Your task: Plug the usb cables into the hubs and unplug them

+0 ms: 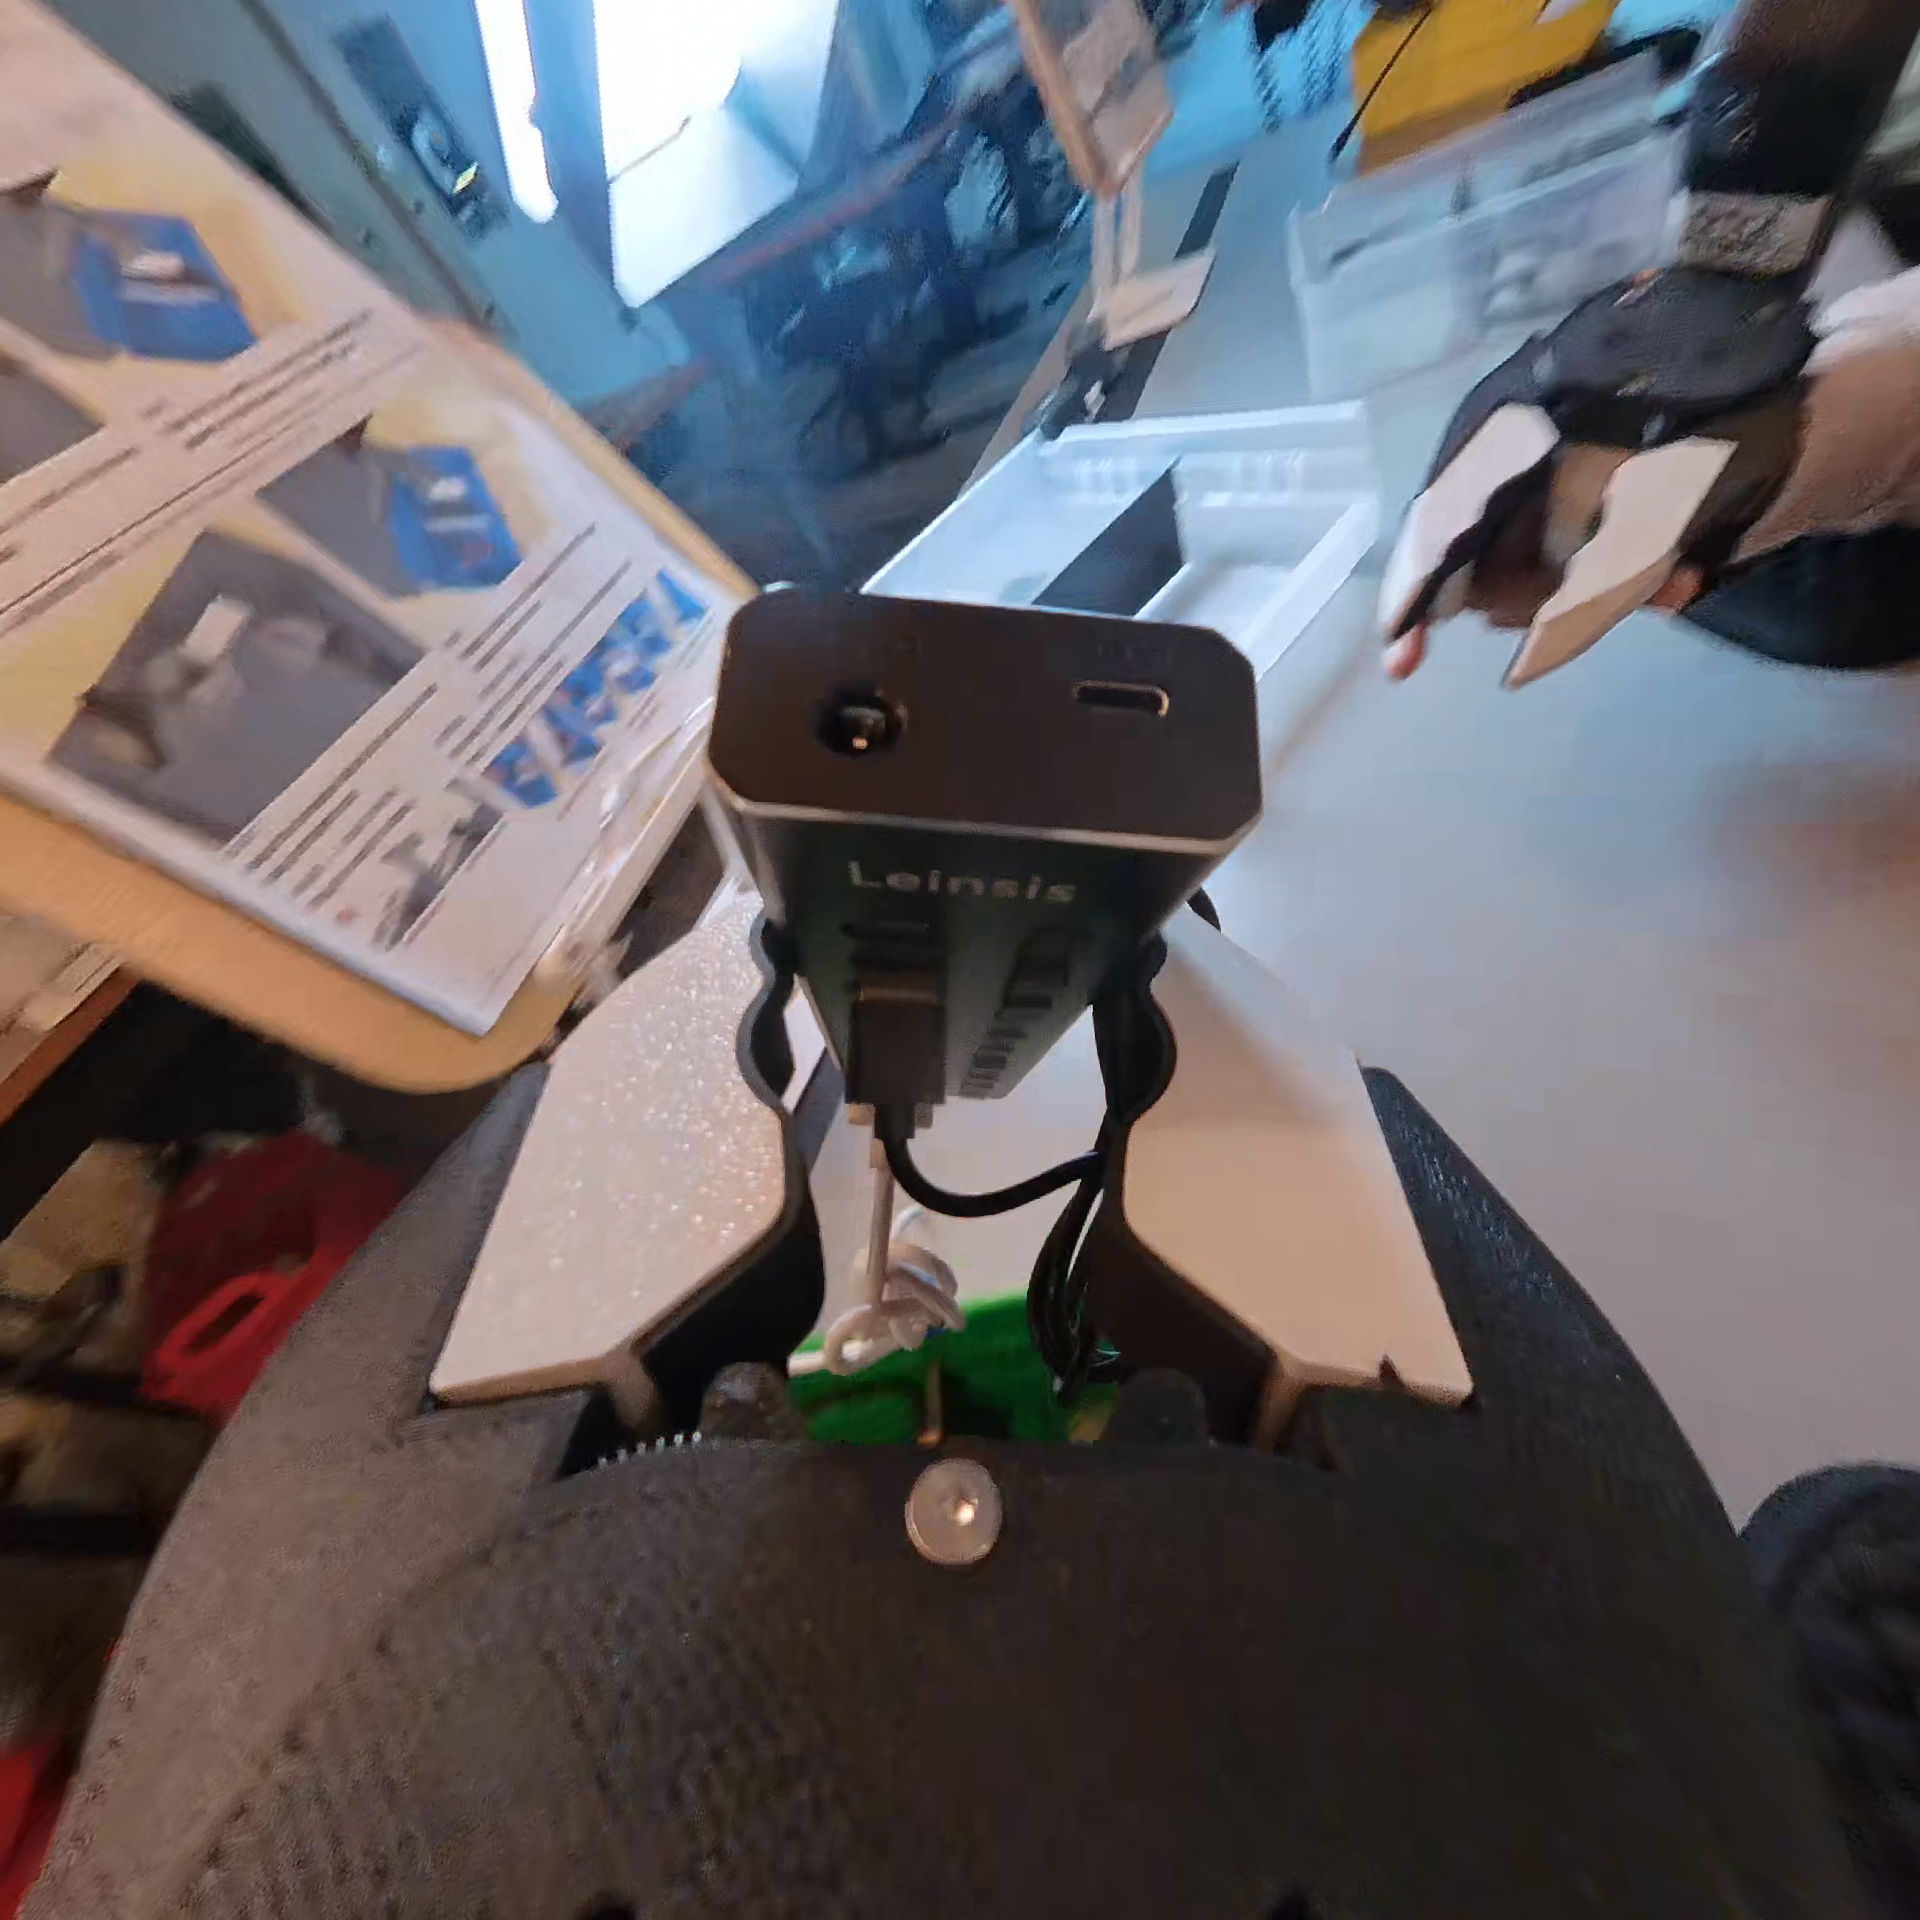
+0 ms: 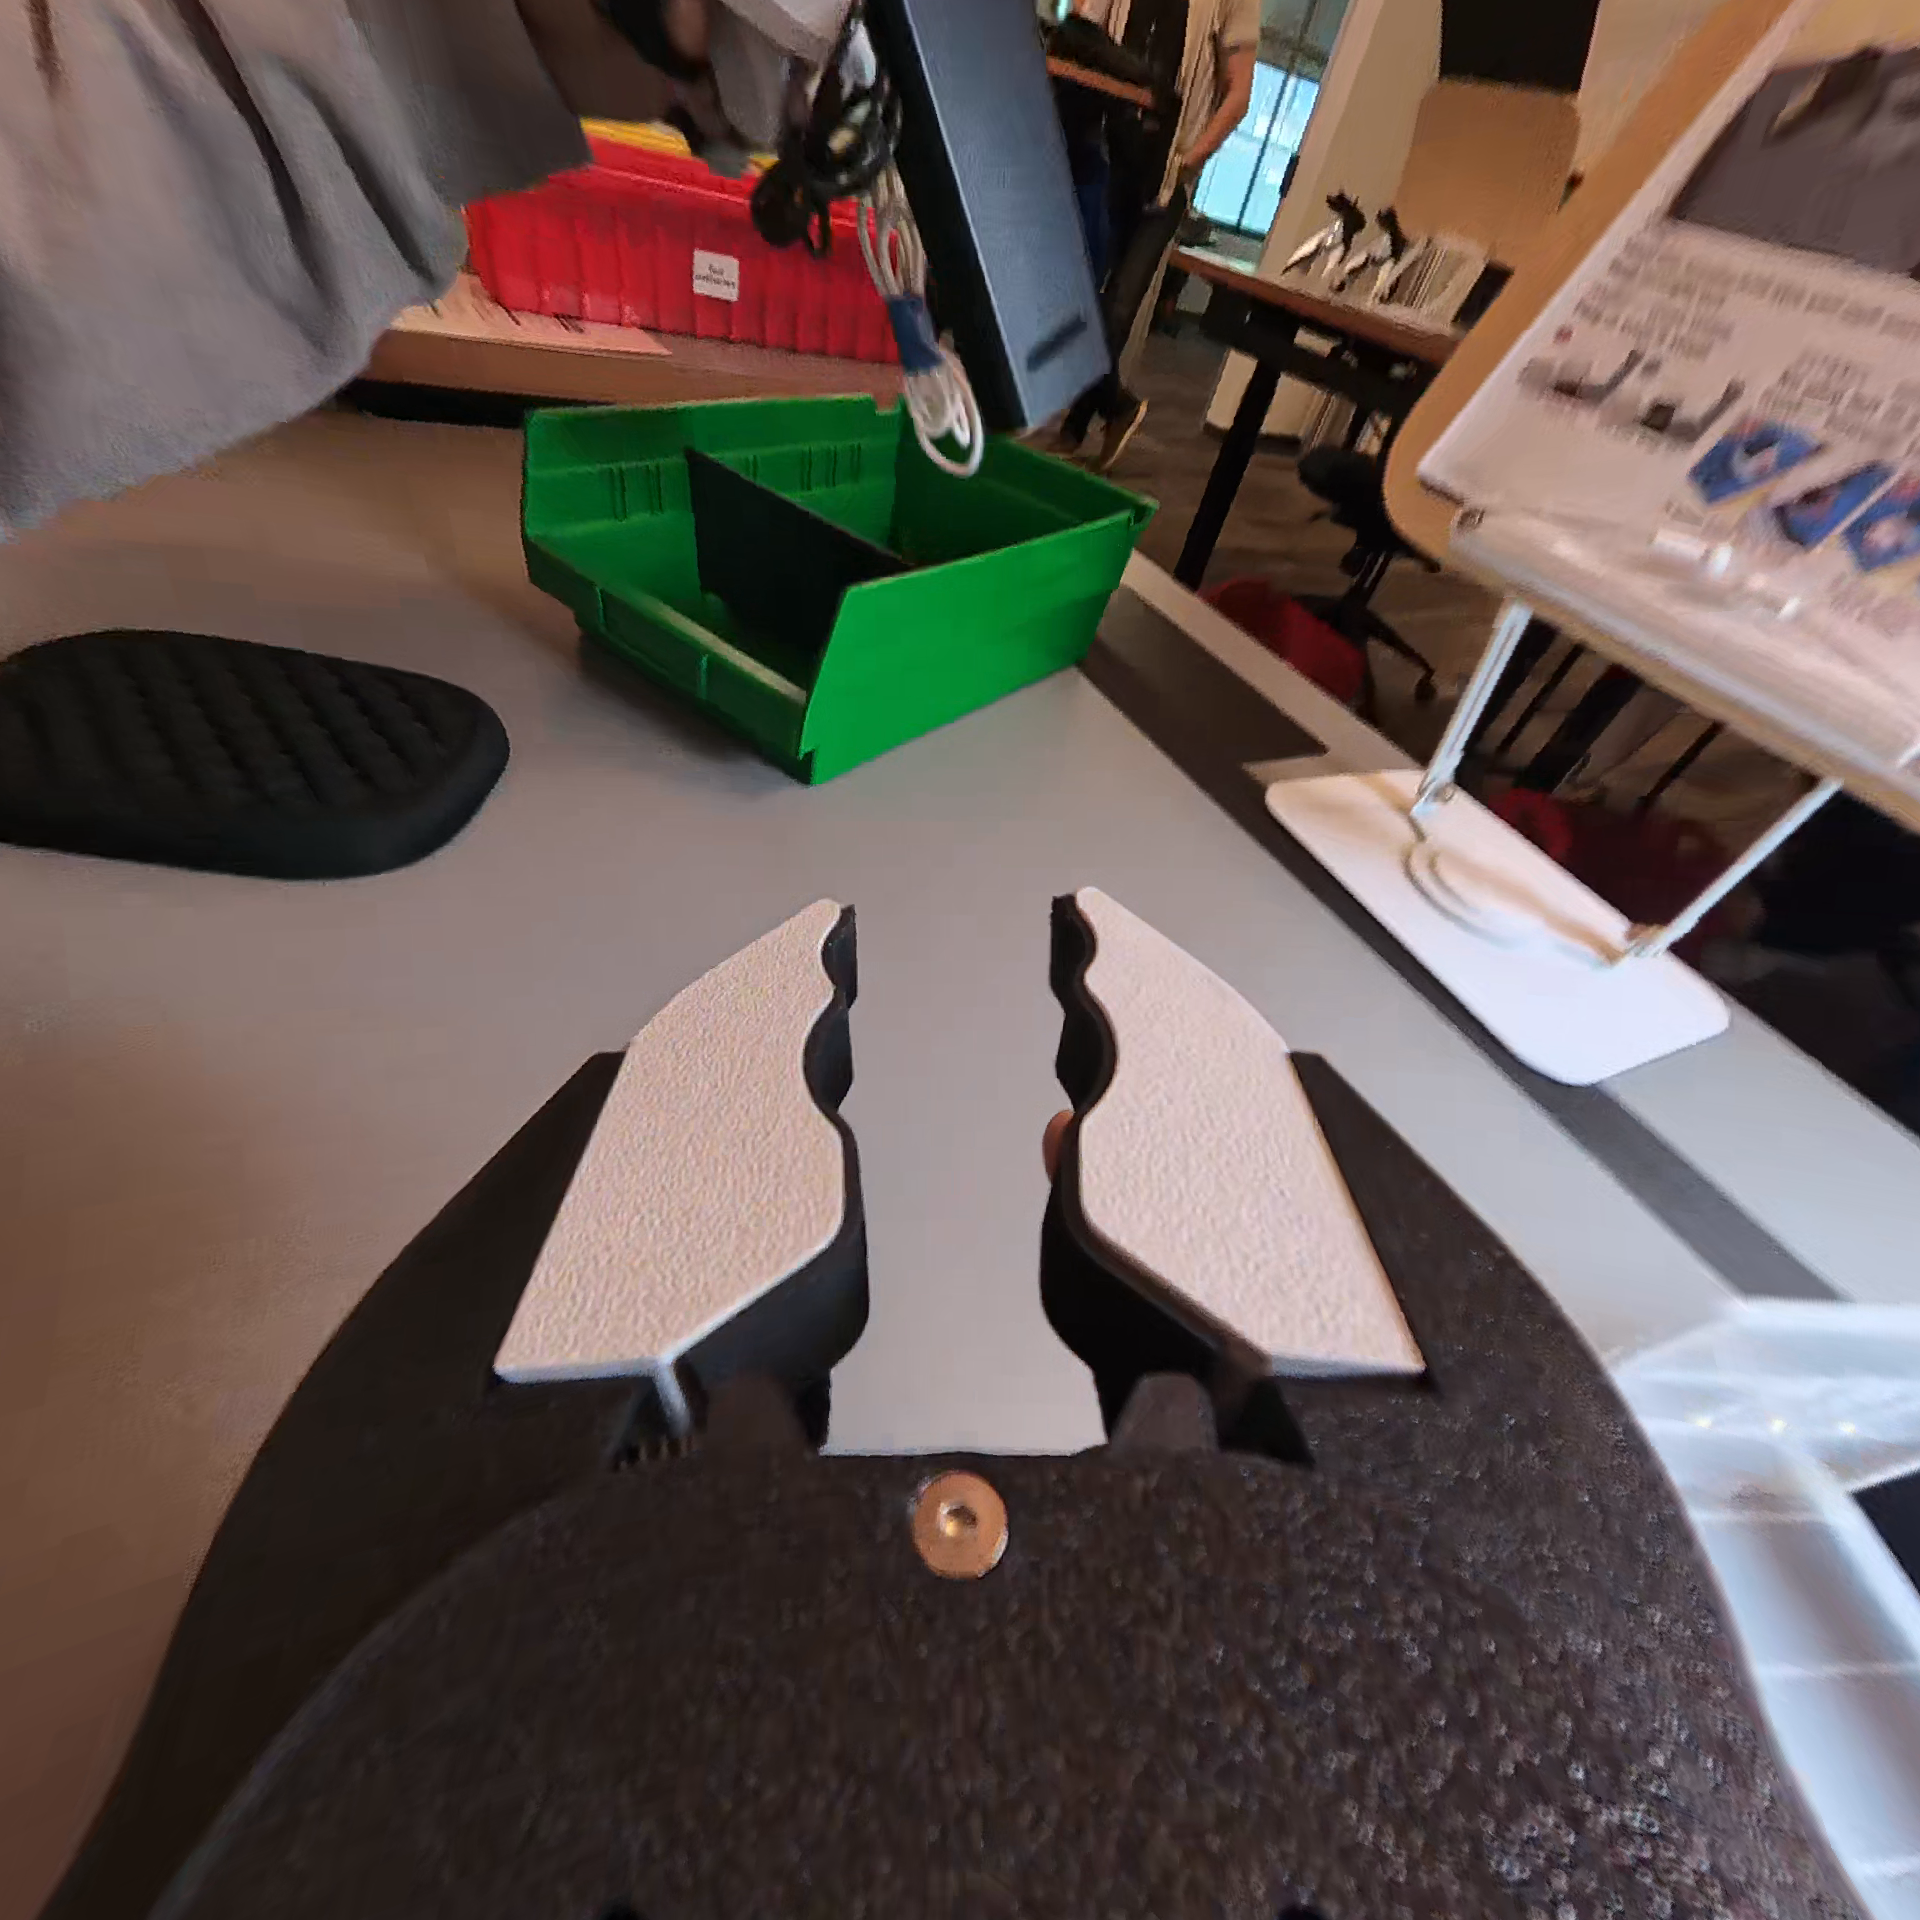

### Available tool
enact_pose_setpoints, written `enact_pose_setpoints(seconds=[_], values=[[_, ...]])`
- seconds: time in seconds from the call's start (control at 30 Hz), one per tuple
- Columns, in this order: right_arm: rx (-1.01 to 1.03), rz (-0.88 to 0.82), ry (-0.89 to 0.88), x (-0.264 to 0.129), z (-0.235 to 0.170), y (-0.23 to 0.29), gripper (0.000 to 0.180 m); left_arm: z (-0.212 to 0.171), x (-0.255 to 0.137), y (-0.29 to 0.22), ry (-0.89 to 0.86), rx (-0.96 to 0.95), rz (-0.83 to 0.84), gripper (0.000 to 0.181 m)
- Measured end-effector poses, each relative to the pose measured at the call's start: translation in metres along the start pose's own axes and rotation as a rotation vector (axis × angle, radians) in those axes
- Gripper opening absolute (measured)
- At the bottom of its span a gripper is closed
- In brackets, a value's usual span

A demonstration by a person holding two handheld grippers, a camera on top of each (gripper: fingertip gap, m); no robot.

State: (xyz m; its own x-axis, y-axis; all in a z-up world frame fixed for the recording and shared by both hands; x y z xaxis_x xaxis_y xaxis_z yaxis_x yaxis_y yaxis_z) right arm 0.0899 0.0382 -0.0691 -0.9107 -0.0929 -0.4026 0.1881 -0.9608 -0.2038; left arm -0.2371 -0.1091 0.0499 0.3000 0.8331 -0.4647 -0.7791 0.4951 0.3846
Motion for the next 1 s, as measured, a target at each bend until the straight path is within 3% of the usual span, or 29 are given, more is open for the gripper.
enact_pose_setpoints(seconds=[0.23, 0.37, 0.47, 0.63, 0.8, 1.0], values=[[-0.231, -0.109, 0.024, 0.009, 0.038, 0.011, 0.062, 0.046, 0.069, -0.095, -0.119, 0.12, -0.254, 0.063], [-0.34, -0.078, 0.095, 0.018, 0.029, 0.028, 0.067, 0.059, 0.116, -0.151, -0.072, 0.239, -0.384, 0.063], [-0.414, -0.16, 0.1, 0.023, 0.014, 0.034, 0.07, 0.071, 0.136, -0.17, -0.066, 0.292, -0.411, 0.063], [-0.172, 0.079, -0.106, 0.007, 0.003, 0.023, 0.064, 0.084, 0.143, -0.172, -0.103, 0.169, -0.4, 0.066], [0.058, 0.307, -0.155, 0.015, -0.009, 0.018, 0.063, 0.077, 0.149, -0.166, -0.139, 0.03, -0.391, 0.071], [0.286, 0.574, -0.25, 0.009, -0.017, 0.008, 0.063, 0.063, 0.137, -0.147, -0.264, -0.07, -0.396, 0.061]])
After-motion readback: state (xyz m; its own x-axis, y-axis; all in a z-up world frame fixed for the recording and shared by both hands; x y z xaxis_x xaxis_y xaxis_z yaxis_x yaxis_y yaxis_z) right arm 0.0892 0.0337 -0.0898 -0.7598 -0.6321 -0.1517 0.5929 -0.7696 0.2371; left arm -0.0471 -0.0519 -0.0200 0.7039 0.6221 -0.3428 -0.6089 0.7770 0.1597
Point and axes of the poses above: each gripper's, where its closed fingertips meet, x out along the fingers, z out of its top, y = z × x across the jaws, the point moved 9 cm from there along -x, back along the fingers, and after that the axes turned 12 degrees about y, right-handed, at the moved point
